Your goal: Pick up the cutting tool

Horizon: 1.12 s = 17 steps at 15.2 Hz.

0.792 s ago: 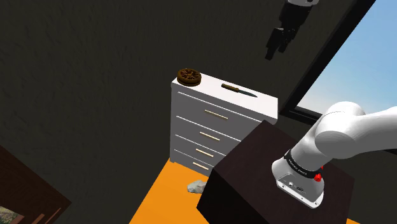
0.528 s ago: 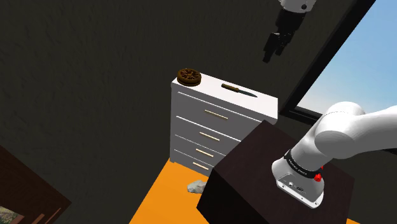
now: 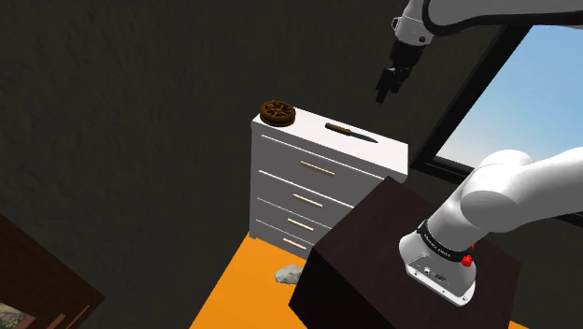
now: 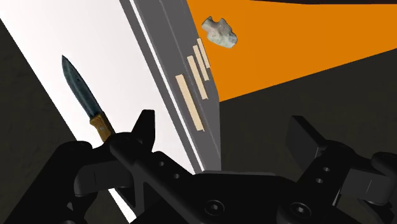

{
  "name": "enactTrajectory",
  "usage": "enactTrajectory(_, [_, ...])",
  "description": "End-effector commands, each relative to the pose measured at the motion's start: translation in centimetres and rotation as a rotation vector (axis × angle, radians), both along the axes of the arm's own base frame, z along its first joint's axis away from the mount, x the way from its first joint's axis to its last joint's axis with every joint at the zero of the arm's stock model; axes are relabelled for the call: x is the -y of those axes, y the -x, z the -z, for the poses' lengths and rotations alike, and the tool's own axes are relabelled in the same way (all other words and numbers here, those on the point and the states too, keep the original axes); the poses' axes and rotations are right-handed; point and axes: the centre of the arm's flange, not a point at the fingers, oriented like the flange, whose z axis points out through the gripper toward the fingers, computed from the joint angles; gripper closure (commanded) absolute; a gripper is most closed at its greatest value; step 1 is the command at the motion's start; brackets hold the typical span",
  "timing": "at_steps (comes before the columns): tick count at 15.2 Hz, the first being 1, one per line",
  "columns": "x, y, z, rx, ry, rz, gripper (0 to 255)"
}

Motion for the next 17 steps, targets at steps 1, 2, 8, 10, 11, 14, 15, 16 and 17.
enactTrajectory(1, [1.9, -1.1, 1.5, 0.001, -0.004, -0.010, 0])
enactTrajectory(2, [2.8, -1.6, 2.4, 0.000, -0.006, -0.015, 0])
enactTrajectory(8, [7.9, -4.9, 7.7, -0.004, -0.018, -0.044, 0])
enactTrajectory(10, [9.5, -6.0, 9.5, -0.006, -0.023, -0.053, 0])
enactTrajectory(11, [10.3, -6.6, 10.4, -0.006, -0.025, -0.058, 0])
enactTrajectory(14, [12.8, -8.3, 13.1, -0.008, -0.031, -0.072, 0])
enactTrajectory(15, [13.6, -8.9, 14.0, -0.009, -0.033, -0.077, 0])
enactTrajectory(16, [14.4, -9.4, 14.9, -0.010, -0.035, -0.081, 0])
enactTrajectory(17, [15.2, -10.0, 15.8, -0.010, -0.037, -0.086, 0])
